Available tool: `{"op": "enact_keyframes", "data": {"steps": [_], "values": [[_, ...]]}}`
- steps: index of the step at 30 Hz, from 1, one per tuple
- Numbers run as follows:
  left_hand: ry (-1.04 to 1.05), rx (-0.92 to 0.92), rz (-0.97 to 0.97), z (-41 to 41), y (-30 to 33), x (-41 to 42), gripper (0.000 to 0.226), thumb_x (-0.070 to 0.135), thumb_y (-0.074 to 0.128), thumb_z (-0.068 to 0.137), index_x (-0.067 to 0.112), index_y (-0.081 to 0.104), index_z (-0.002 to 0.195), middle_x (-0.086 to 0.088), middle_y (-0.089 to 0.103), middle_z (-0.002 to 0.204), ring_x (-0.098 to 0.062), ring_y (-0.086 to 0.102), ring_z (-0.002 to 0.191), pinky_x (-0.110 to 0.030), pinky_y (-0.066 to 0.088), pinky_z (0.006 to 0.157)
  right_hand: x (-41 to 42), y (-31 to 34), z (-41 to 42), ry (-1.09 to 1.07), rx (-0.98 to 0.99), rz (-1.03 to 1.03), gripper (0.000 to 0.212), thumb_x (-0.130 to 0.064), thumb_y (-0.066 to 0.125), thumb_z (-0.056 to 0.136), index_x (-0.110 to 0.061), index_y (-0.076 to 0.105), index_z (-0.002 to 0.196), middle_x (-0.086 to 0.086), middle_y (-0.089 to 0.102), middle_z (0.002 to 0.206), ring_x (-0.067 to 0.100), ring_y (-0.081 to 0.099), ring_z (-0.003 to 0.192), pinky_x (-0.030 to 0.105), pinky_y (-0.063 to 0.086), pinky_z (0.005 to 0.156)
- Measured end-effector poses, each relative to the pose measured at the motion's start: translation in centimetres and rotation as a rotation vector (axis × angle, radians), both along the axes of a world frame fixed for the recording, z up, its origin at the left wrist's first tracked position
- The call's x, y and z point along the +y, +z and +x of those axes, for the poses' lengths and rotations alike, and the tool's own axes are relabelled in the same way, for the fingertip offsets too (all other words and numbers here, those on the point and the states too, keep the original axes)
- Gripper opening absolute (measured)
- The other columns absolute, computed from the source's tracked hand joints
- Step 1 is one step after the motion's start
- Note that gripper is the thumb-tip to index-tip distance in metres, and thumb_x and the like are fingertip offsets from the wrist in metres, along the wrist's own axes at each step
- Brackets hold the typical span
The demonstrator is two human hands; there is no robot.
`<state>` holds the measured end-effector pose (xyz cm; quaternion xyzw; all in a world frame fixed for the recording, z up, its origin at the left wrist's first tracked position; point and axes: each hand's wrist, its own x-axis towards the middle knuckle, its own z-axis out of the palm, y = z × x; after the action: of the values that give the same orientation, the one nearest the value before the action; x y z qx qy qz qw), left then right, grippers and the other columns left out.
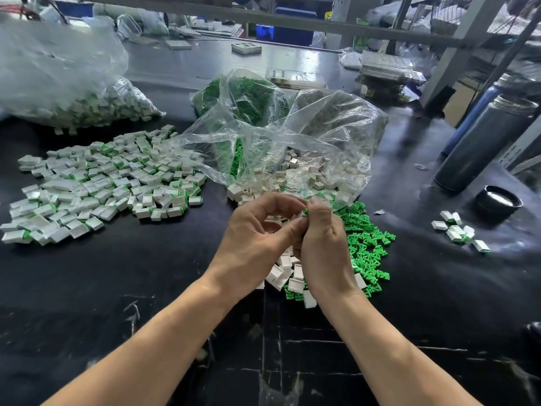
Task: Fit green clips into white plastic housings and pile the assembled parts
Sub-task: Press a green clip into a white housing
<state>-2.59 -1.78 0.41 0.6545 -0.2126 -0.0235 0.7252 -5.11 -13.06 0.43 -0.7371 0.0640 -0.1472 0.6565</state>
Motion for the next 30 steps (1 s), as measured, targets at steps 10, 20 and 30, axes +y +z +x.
{"op": "enact_keyframes", "data": {"steps": [10,20,30], "values": [[-0.001,0.025,0.004,0.01,-0.06,0.18,0.007,0.02,0.078,0.084,0.017,0.077,0.09,0.002,0.076,0.109,-0.023,0.075,0.097,-0.038,0.06,0.085,0.3,-0.43,0.54,-0.065,-0.001,-0.026,0.062,-0.052,0.027,0.094,-0.018,0.078,0.1,0.005,0.078,0.095,0.024,0.073,0.097,0.051,0.059,0.086],[0.031,0.021,0.004,0.04,-0.22,0.25,0.01,0.019,0.079,0.086,0.012,0.077,0.092,0.002,0.077,0.109,-0.023,0.075,0.099,-0.039,0.06,0.088,0.23,-0.25,0.8,-0.076,-0.041,-0.066,0.045,-0.044,0.032,0.089,-0.035,0.075,0.082,-0.006,0.078,0.092,0.008,0.073,0.092,0.039,0.061,0.086],[0.041,0.036,0.02,-0.05,-0.17,0.28,0.009,0.015,0.079,0.088,0.009,0.077,0.095,0.002,0.077,0.11,-0.021,0.075,0.101,-0.043,0.06,0.091,0.29,-0.01,0.75,-0.057,-0.089,-0.069,0.046,-0.036,0.033,0.093,-0.042,0.074,0.071,-0.021,0.076,0.088,-0.002,0.072,0.086,0.016,0.056,0.073]]}}
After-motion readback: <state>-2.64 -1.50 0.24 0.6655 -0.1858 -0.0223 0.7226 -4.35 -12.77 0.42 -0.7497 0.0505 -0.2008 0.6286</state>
